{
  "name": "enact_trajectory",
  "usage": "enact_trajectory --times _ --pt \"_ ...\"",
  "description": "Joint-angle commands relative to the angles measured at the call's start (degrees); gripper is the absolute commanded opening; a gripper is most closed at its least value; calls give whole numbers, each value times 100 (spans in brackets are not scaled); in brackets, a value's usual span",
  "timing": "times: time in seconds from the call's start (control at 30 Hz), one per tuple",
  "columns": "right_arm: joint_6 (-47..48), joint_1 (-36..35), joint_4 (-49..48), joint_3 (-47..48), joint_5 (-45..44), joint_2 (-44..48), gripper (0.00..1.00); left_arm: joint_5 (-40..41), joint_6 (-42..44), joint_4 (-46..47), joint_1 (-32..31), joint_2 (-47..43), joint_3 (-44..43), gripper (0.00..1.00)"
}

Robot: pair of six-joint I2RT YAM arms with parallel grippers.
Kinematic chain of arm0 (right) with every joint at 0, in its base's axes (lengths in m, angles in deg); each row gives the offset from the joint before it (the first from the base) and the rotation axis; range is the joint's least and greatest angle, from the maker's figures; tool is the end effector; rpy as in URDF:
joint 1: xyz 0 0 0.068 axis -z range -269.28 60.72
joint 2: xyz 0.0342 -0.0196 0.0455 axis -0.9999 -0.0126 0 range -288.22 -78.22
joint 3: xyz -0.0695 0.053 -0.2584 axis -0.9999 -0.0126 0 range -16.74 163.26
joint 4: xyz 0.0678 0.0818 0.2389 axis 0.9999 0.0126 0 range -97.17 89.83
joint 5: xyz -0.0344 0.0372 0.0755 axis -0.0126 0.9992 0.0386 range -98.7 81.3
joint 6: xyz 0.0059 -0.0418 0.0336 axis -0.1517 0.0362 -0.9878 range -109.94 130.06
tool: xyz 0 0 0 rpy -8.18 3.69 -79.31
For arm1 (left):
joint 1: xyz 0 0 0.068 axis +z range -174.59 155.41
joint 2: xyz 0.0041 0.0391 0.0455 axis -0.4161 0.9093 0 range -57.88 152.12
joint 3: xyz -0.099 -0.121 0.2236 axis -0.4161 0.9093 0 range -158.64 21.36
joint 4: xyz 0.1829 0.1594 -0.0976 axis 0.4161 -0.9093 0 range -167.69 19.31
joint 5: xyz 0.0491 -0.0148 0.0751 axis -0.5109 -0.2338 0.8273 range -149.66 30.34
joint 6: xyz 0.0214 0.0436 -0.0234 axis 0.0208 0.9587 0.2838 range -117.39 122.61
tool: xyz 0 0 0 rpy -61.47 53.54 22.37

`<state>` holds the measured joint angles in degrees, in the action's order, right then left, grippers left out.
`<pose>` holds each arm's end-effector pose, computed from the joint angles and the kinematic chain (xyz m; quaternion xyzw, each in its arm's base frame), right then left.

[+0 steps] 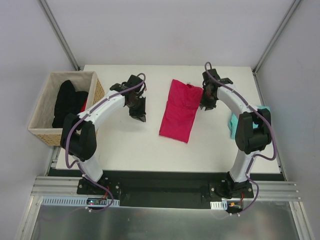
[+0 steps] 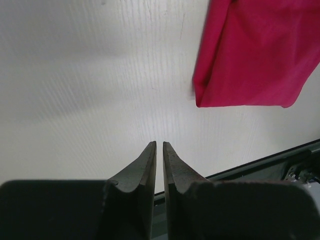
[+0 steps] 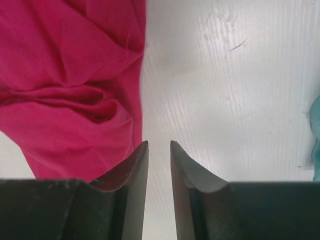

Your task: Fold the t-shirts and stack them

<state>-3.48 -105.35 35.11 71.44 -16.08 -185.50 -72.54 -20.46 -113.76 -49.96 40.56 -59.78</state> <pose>0.3874 0.1069 0.2461 -0.0054 0.9671 0.0027 0.2544 0.3258 -0.1633 0.2646 0.0479 0.9599 -0.2032 0.1873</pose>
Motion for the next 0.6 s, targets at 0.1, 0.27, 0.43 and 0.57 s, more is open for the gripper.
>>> enact_trajectory --times 0.1,0.27,0.43,0.57 --pt "-429 -537 8 -547 -264 551 28 -56 92 343 -425 123 397 9" --pt "-527 -976 254 -574 -431 489 43 -144 83 553 -496 238 468 9" --pt "-816 -1362 228 -890 -598 673 45 -214 110 712 -513 448 503 9" --pt "-1098 -1539 157 -1233 -730 919 45 -302 119 835 -548 607 512 8"
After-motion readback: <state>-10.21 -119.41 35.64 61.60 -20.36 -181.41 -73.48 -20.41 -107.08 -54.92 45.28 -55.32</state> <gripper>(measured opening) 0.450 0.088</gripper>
